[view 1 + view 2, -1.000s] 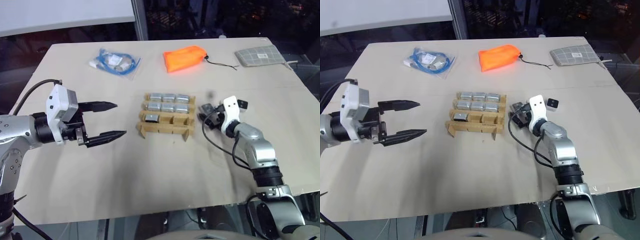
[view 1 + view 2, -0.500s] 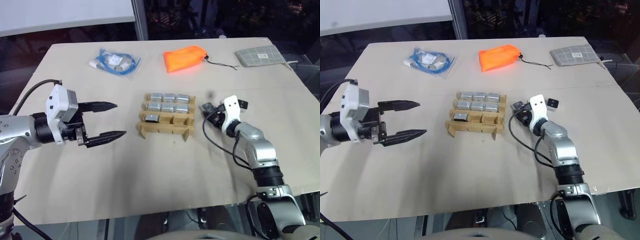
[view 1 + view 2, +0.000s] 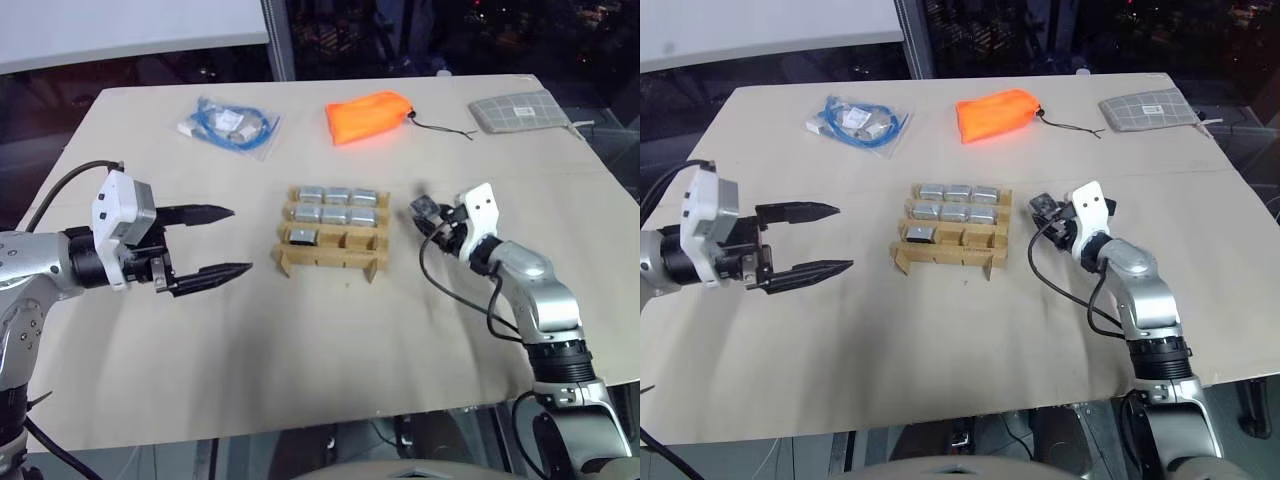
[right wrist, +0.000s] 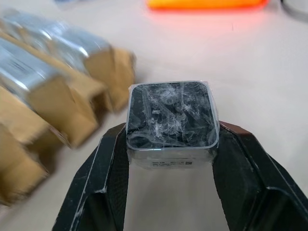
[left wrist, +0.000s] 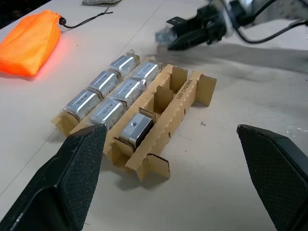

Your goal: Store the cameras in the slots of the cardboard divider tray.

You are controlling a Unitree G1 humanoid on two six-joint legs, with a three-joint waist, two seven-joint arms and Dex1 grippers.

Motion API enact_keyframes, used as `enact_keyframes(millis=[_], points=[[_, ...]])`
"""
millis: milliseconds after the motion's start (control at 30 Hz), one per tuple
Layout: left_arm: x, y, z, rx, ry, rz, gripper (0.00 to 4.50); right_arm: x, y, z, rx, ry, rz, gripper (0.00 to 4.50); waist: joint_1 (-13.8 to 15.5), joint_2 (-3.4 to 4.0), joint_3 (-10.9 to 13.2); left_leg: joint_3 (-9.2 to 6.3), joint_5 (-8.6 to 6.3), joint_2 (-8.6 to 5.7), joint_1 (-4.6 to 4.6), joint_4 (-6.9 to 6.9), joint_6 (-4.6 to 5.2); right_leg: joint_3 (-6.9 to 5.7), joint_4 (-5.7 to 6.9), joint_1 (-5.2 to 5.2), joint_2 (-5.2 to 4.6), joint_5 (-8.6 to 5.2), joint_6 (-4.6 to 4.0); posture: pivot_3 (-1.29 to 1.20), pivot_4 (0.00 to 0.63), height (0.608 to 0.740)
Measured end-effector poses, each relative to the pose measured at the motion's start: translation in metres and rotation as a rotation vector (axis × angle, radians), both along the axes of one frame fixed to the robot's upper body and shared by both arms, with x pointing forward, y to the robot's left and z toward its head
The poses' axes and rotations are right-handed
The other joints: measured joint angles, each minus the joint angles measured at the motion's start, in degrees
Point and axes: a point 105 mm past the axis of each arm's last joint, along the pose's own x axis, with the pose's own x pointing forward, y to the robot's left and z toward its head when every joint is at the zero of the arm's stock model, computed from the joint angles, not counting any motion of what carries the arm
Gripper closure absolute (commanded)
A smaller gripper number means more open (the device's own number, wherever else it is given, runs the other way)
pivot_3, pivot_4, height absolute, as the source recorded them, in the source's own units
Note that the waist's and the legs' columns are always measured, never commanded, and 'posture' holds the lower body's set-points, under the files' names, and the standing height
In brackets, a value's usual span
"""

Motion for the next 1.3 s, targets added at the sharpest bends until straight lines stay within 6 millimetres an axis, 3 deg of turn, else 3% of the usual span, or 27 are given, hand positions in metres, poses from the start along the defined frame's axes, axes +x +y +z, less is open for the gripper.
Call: enact_keyframes(millis=[167,333,467,600,867,1233,1300], points=[[0.006,-0.016,0.0,-0.13,0.031,-0.008,0.0,-0.021,0.031,0.01,-0.105,-0.131,0.186,2.61,0.2,-0.03,0.0,-0.04,0.0,0.0,0.0,0.04,0.0,-0.02,0.01,0.02,-0.01,0.0,0.01,0.0,0.15,0.74],[0.03,-0.043,-0.002,-0.324,0.081,0.055,0.0,-0.038,0.059,0.018,-0.193,-0.315,0.323,2.61,0.9,-0.08,0.0,-0.17,0.0,-0.05,0.02,0.18,0.0,-0.1,0.05,0.16,-0.01,0.01,0.02,0.0,0.15,0.74],[0.044,-0.069,-0.012,-0.501,0.229,0.089,0.0,-0.047,0.077,0.033,-0.284,-0.533,0.373,2.61,1.2,-0.13,0.0,-0.17,0.01,-0.04,0.04,0.24,0.0,-0.07,0.09,0.17,-0.01,0.01,0.02,0.0,0.15,0.74],[0.044,-0.094,-0.025,-0.594,0.397,0.077,0.0,-0.052,0.088,0.048,-0.356,-0.751,0.388,2.61,1.2,-0.22,0.0,-0.19,0.03,-0.03,0.04,0.25,-0.04,-0.08,0.1,0.17,-0.01,0.01,0.01,0.0,0.15,0.74],[0.044,-0.098,-0.025,-0.623,0.459,0.06,0.0,-0.061,0.098,0.048,-0.385,-0.871,0.417,2.61,1.3,-0.22,0.0,-0.21,0.06,-0.04,0.1,0.25,-0.09,-0.1,0.11,0.22,-0.01,0.01,0.0,0.0,0.15,0.74],[0.04,-0.097,-0.015,-0.679,0.472,0.012,0.0,-0.064,0.101,0.045,-0.379,-0.897,0.427,2.61,1.3,-0.22,0.0,-0.23,0.07,-0.04,0.1,0.25,-0.1,-0.11,0.1,0.25,-0.02,0.01,0.0,0.0,0.15,0.74],[0.039,-0.096,-0.013,-0.692,0.476,-0.001,0.9,-0.065,0.101,0.045,-0.374,-0.899,0.421,2.61,1.3,-0.22,0.0,-0.23,0.07,-0.04,0.11,0.25,-0.1,-0.11,0.1,0.25,-0.03,0.01,0.0,0.0,0.15,0.74]])
